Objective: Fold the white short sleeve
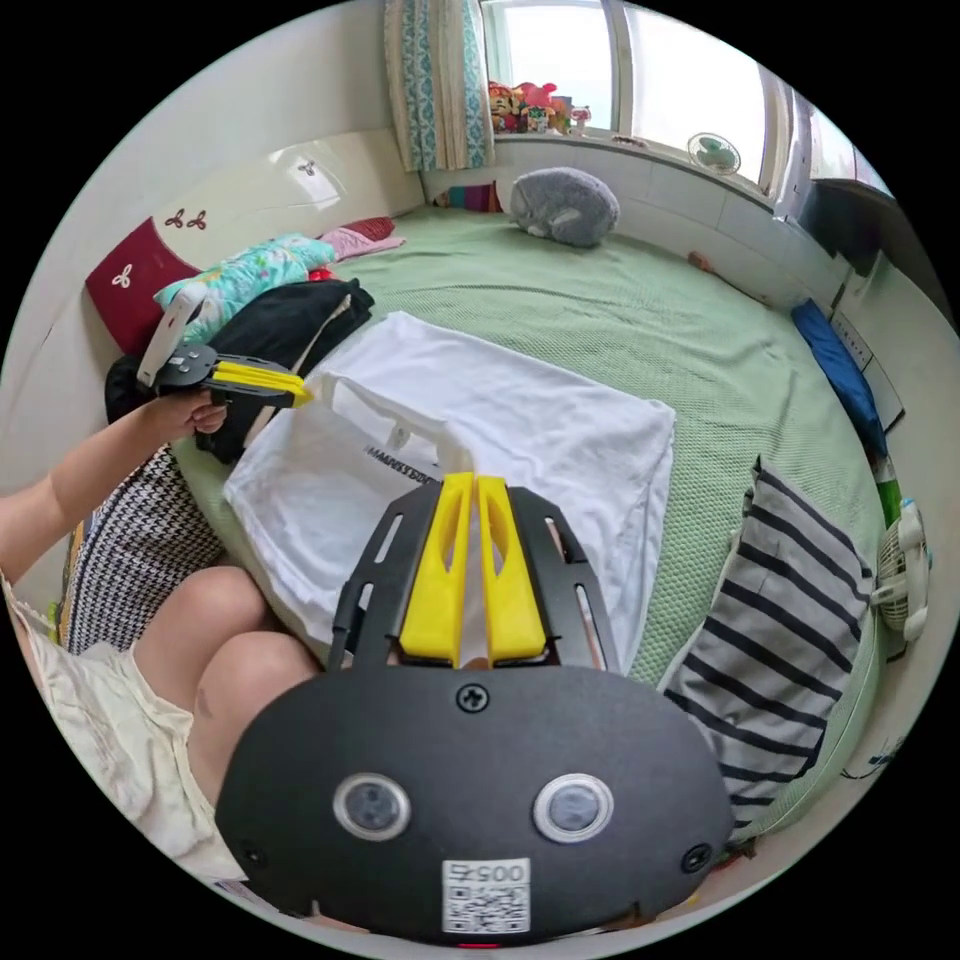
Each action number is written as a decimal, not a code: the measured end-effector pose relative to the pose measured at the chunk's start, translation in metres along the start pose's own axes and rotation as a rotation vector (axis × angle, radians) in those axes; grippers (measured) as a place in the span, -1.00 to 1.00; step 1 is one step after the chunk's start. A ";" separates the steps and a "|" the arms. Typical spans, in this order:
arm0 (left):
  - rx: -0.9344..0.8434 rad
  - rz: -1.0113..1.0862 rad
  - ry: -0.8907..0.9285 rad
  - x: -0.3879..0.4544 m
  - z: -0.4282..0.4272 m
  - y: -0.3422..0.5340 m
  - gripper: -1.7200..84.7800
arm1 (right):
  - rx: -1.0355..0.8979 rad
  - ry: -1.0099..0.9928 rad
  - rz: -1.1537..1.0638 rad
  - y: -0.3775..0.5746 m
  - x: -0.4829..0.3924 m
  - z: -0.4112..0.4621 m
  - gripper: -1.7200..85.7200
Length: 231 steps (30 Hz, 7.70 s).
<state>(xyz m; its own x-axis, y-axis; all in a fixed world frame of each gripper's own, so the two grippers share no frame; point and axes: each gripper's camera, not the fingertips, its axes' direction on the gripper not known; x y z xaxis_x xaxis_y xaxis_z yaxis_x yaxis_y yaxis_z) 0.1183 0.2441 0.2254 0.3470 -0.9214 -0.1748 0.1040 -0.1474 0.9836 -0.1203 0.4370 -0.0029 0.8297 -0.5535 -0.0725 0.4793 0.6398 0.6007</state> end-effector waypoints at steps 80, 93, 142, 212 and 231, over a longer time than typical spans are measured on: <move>-0.092 -0.207 -0.320 -0.034 -0.031 0.110 -0.86 | -0.030 0.247 0.271 0.176 -0.121 -0.046 -0.98; -0.071 -0.300 -0.039 -0.026 -0.106 0.117 -0.95 | 0.068 0.210 0.312 0.203 -0.167 -0.062 -0.98; -0.060 -0.030 0.039 0.100 -0.027 0.122 -0.82 | -0.124 0.097 0.202 0.128 -0.115 0.088 -1.00; -0.018 0.177 0.140 0.464 0.058 -0.042 -0.62 | -0.181 0.128 0.588 0.323 -0.055 -0.085 -0.95; 0.024 0.013 0.242 0.425 0.073 -0.034 -0.88 | -0.079 0.204 0.445 0.227 0.037 -0.153 -0.87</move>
<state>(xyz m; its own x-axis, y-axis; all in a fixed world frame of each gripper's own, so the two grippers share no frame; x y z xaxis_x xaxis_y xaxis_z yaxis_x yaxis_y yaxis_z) 0.1939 -0.1684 0.1210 0.5618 -0.8107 -0.1649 0.0772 -0.1471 0.9861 0.0625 0.6430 0.0090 0.9941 -0.1066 0.0186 0.0791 0.8334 0.5470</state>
